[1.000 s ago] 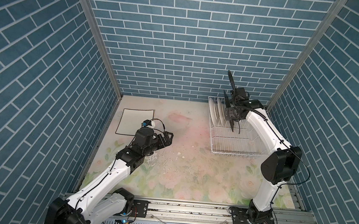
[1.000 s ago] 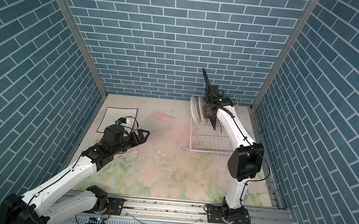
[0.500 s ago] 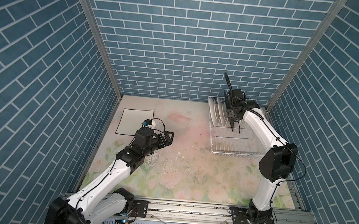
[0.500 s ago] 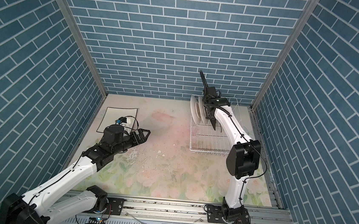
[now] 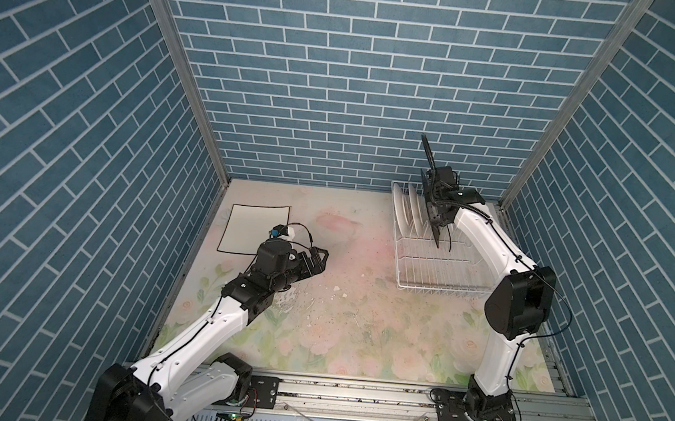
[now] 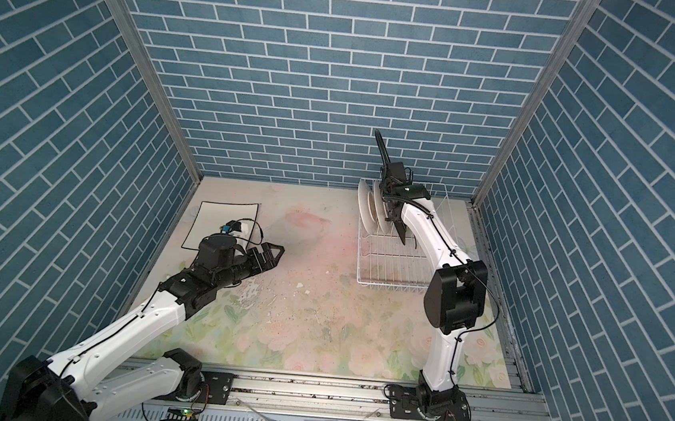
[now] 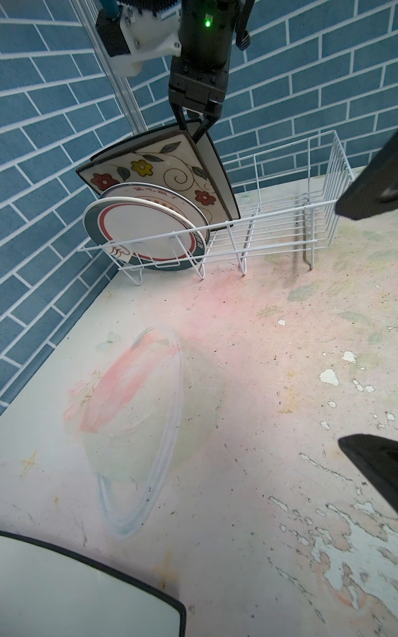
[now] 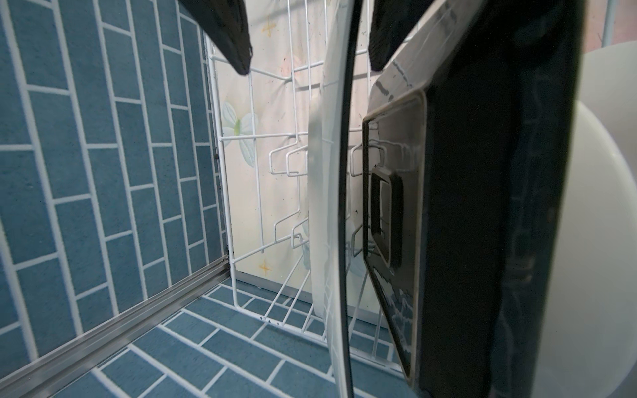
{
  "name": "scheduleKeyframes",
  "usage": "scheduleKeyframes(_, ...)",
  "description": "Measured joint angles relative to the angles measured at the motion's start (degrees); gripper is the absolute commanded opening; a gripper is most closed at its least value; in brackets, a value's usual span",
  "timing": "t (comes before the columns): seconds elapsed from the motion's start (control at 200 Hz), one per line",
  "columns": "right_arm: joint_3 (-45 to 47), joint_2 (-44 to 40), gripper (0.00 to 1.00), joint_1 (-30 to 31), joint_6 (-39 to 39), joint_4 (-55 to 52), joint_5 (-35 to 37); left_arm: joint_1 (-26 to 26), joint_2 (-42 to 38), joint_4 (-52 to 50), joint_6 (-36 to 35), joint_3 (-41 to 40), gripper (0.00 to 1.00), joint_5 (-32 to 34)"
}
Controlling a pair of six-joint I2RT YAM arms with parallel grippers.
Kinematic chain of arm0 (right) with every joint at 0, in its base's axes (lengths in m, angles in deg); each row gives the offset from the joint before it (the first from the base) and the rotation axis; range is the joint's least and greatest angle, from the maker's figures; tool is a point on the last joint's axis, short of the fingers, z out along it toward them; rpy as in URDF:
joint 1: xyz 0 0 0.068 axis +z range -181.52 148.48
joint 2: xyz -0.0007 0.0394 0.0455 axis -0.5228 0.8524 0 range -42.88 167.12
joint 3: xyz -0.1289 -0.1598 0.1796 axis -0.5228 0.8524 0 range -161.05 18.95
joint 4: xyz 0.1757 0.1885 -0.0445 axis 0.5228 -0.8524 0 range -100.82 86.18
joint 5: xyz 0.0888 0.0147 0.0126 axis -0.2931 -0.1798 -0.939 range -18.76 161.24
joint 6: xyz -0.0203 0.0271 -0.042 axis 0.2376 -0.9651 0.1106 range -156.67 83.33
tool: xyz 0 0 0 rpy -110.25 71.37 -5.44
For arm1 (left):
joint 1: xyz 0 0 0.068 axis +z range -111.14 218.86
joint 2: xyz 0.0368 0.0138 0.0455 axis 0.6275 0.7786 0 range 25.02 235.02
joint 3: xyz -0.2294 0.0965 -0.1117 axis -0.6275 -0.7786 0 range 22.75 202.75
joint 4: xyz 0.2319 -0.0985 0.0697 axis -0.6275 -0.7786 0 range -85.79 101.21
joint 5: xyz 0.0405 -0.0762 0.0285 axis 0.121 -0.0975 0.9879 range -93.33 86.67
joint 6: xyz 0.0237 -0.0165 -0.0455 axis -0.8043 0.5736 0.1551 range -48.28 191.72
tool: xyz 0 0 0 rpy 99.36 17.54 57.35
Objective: Unload the plates from the dish rack
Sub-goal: Pick up the plate from the dish rack.
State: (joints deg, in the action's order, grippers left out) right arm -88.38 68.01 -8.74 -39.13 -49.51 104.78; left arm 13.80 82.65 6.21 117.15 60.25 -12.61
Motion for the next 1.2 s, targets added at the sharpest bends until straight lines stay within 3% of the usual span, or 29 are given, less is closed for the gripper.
scheduleKeyframes(0.495,11.65,-1.44,0.46,-1.14,2.14,10.82,0.76,-0.39,0.0,1.22,0.61,0.0,0.99,0.0)
scheduleKeyframes(0.91,30.16,-13.35,0.46,-1.84,7.48,27.36,-1.14,-0.85,0.0,1.29,0.61,-0.02,0.99,0.02)
scheduleKeyframes(1.201,36.81,-15.37,0.48,-3.96,10.4,36.06,-6.12,-1.11,0.0,1.44,0.61,0.0,0.98,0.02)
